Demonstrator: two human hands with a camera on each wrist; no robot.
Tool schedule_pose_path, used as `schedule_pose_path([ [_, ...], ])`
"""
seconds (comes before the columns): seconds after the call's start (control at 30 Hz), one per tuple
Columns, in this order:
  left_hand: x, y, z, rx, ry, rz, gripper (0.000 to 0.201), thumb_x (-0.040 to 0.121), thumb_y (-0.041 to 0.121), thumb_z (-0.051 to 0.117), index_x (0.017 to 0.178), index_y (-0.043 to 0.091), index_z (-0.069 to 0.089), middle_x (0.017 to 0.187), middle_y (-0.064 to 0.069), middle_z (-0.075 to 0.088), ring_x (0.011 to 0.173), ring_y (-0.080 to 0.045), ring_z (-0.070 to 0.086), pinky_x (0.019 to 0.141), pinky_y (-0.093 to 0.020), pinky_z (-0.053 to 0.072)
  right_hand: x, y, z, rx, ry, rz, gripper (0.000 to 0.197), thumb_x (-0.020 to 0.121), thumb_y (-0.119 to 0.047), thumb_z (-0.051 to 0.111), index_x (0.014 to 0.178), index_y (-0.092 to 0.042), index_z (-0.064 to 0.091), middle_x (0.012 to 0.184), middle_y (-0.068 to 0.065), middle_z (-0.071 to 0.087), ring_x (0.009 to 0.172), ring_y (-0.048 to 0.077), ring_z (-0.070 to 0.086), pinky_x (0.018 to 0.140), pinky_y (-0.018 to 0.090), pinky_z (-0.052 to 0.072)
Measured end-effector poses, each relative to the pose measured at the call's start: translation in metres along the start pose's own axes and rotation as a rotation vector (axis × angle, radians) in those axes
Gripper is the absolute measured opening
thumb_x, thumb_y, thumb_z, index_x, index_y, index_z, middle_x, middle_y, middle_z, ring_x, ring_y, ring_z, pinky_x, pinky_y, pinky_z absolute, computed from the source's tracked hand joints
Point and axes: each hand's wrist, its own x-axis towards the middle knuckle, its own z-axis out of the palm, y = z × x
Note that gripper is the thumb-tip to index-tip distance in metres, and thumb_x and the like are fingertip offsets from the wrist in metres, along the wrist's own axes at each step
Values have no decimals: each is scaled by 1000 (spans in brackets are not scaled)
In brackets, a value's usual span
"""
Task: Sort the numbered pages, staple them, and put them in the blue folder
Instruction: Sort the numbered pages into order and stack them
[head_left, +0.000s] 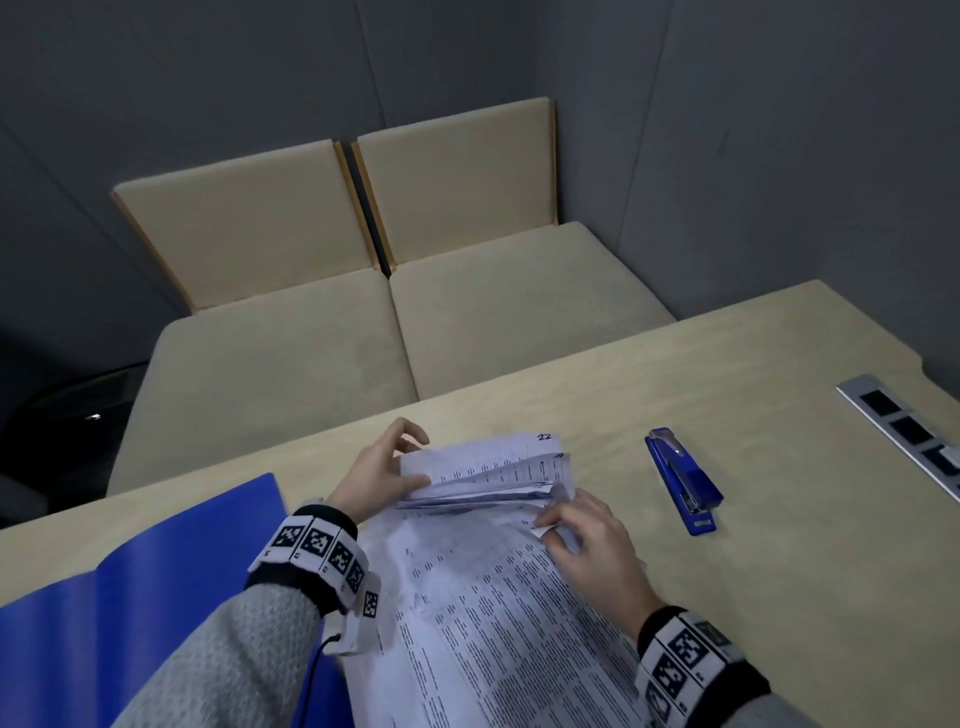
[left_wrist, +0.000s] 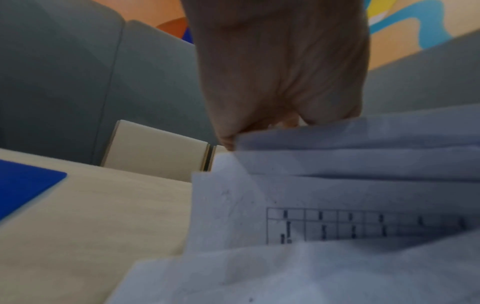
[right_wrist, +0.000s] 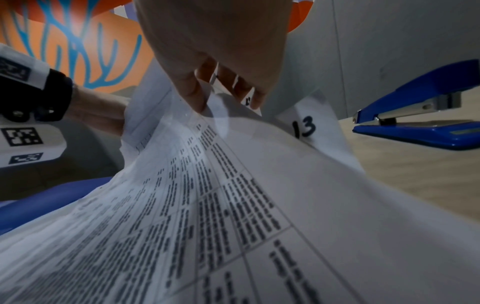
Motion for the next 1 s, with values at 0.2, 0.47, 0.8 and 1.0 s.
schedule_pose_path([
  [0.2, -1, -1, 20, 329, -9, 131, 74, 64, 17, 79, 124, 19, 37, 132, -7, 26, 123, -16, 35, 104, -34, 38, 3, 7, 4, -50, 26, -24, 10, 80, -6, 65, 81, -16, 68, 80, -24, 59, 92, 12, 57, 102, 41, 43],
  [0.47, 3, 4, 27, 484, -252, 64, 55, 68, 77, 42, 95, 36, 67, 125, 4, 52, 109, -14, 54, 95, -41, 44, -5, 16, 5, -21, 21, 46, 15, 80, -15, 59, 88, -17, 71, 91, -3, 65, 99, 13, 57, 89, 35, 50],
  [0.8, 3, 13, 18, 366, -165, 100, 36, 96, 29, 50, 64, 11, 52, 58, 0, 51, 52, -8, 40, 55, -23, 32, 12, 24, -3, 94, 5, 321, 4, 77, -36, 69, 77, -36, 66, 90, -13, 68, 93, -3, 56, 114, 48, 18],
  [1.0, -28, 38, 0, 692, 109, 331, 24, 95, 29, 46, 72, 23, 46, 57, 3, 53, 54, -26, 52, 50, -31, 32, 13, 23, -12, 220, -44, 352, 15, 82, -17, 69, 93, -27, 70, 94, -10, 72, 97, 12, 64, 90, 33, 49],
])
